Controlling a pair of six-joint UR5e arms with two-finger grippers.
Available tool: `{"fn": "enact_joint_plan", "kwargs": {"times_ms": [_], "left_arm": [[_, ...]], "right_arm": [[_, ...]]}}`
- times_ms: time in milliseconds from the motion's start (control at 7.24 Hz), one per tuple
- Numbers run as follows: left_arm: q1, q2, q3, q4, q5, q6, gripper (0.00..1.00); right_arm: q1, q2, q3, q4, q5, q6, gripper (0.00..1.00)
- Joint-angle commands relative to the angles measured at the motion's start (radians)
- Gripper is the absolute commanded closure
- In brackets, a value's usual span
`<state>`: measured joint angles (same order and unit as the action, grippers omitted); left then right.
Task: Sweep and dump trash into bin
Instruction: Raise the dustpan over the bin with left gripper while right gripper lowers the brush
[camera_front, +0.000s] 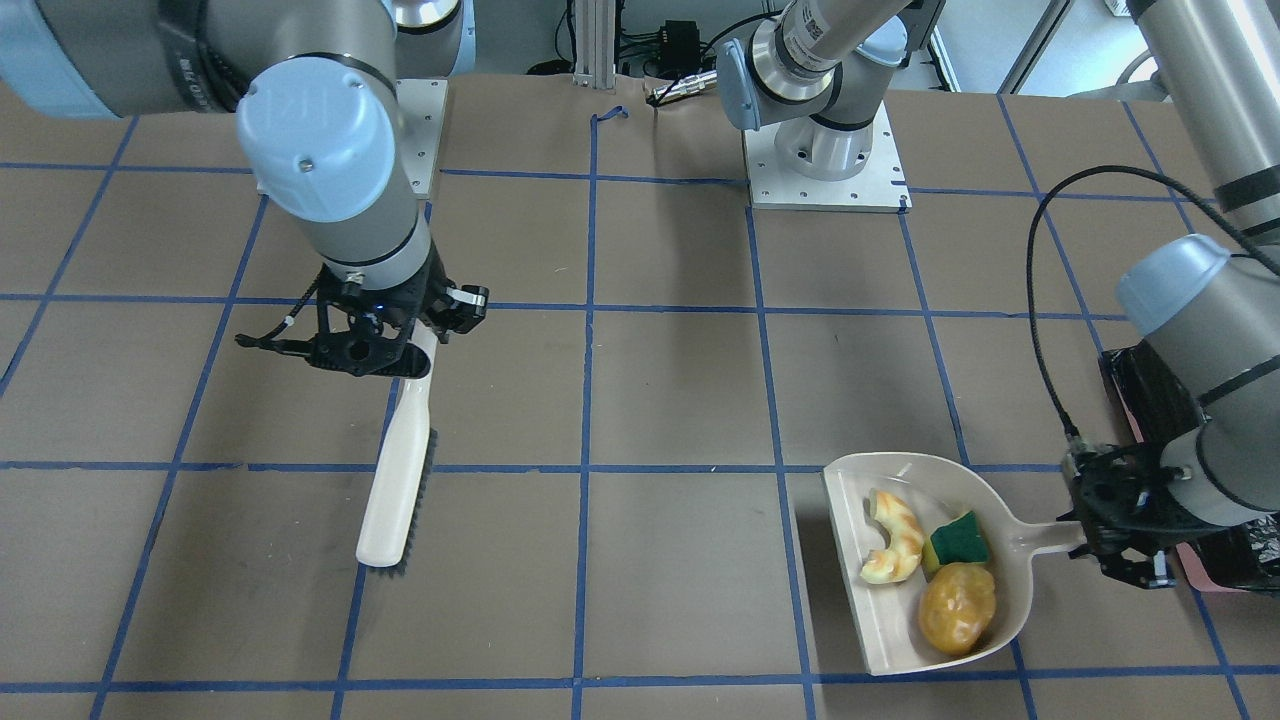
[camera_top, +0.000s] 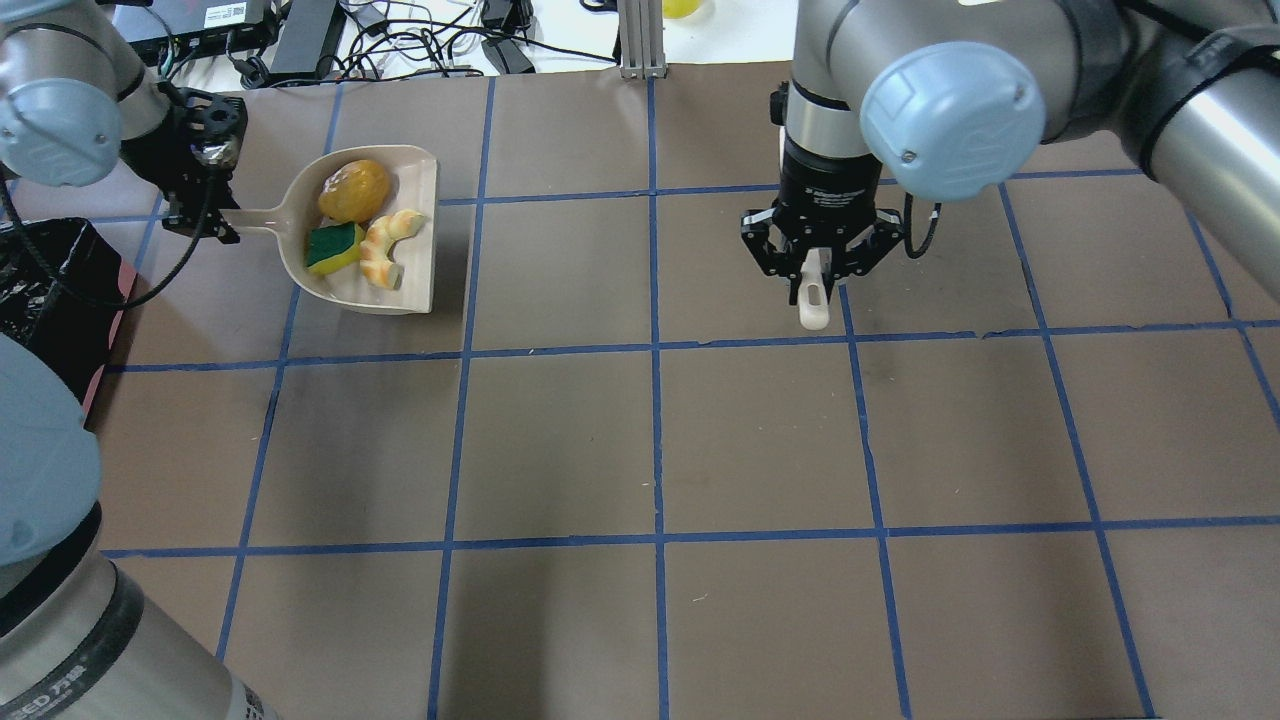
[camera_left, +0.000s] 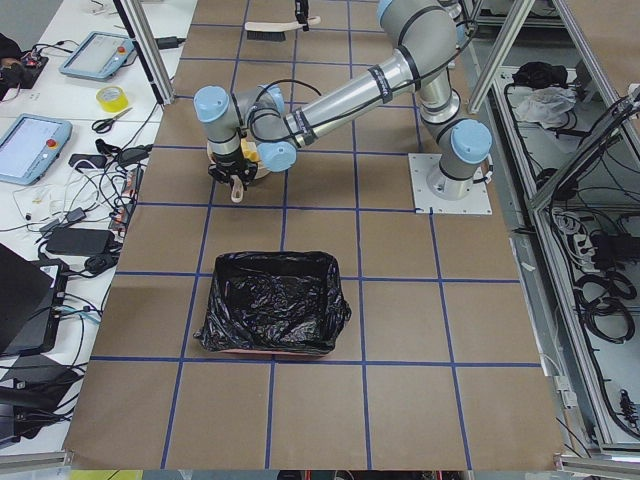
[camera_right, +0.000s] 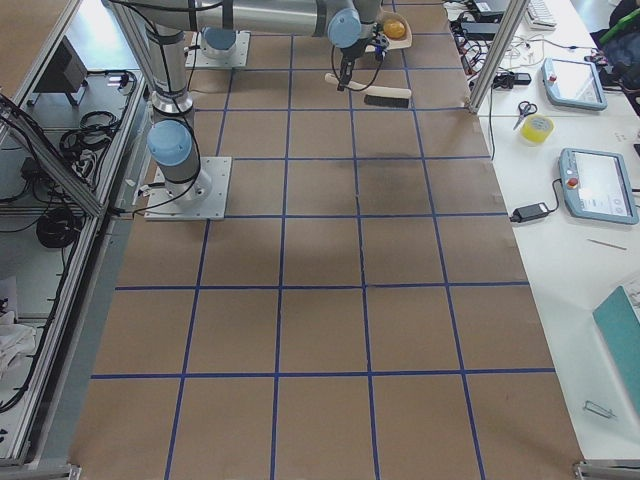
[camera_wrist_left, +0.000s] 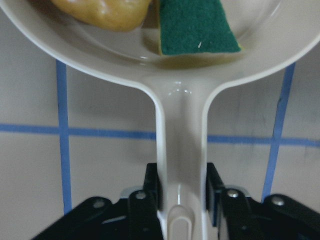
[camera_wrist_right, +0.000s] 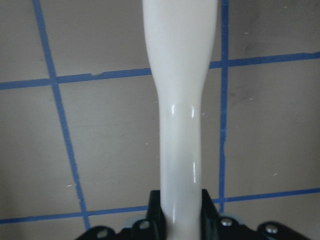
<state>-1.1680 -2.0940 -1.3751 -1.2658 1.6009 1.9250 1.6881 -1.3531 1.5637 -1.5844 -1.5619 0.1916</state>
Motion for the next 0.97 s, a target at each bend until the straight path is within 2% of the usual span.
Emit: {"fn": "enact_joint_plan", "kwargs": {"times_ms": [0,276,414,552,828], "left_arm": [[0.141,0.002,0.124,-0.152,-0.001,0.158,1.00],[0.270,-0.006,0.303,-0.370,0.008,0.279,1.00],[0.342,-0.024,0.377,-0.421,0.039,0.373,1.00],[0.397,-0.043,0.416,-0.411,0.059,0.513,1.00],[0.479,-0.069,0.450,-0.295,0.077,0.735,1.00]], "right_arm": [[-0.184,-0.001,0.088,-0.087,-0.007,-0.197,1.00],[-0.354,0.002,0.168,-0.202,-0.012,-0.410,1.00],[-0.395,0.012,0.196,-0.251,-0.041,-0.450,1.00],[-0.399,0.044,0.199,-0.305,-0.114,-0.451,1.00],[-0.441,0.075,0.199,-0.341,-0.121,-0.489,1.00]]}}
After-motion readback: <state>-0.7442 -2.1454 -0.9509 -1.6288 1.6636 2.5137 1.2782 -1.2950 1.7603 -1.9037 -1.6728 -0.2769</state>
